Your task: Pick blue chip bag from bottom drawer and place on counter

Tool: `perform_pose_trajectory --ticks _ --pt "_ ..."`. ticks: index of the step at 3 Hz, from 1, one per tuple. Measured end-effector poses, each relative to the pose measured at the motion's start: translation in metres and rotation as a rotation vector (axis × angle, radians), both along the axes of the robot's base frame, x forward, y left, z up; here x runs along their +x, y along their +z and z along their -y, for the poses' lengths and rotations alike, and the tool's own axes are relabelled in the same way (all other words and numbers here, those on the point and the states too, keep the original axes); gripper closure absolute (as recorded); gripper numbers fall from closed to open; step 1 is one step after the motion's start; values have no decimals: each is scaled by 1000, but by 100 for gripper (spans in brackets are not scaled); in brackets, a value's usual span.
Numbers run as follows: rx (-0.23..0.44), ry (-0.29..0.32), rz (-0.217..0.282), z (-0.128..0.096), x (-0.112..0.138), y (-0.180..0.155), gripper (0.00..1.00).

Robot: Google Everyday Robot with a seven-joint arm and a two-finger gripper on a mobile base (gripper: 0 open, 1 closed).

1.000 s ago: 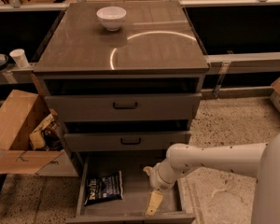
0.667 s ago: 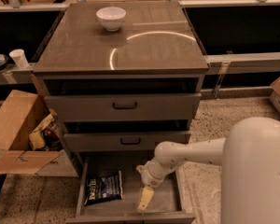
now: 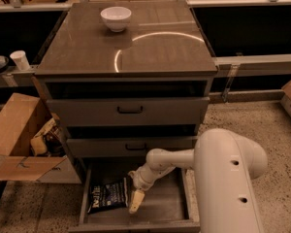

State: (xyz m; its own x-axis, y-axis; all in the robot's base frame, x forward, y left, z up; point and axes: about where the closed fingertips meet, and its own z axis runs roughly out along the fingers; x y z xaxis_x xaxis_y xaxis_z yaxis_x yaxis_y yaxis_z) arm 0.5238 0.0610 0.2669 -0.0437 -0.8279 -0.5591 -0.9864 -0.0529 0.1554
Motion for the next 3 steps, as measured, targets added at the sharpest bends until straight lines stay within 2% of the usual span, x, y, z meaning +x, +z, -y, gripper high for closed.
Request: perform_pose_trajectory --ticks 2,3 --pt "125 -25 32 -52 31 -74 0" --pt "168 -48 50 -70 41 -105 0"
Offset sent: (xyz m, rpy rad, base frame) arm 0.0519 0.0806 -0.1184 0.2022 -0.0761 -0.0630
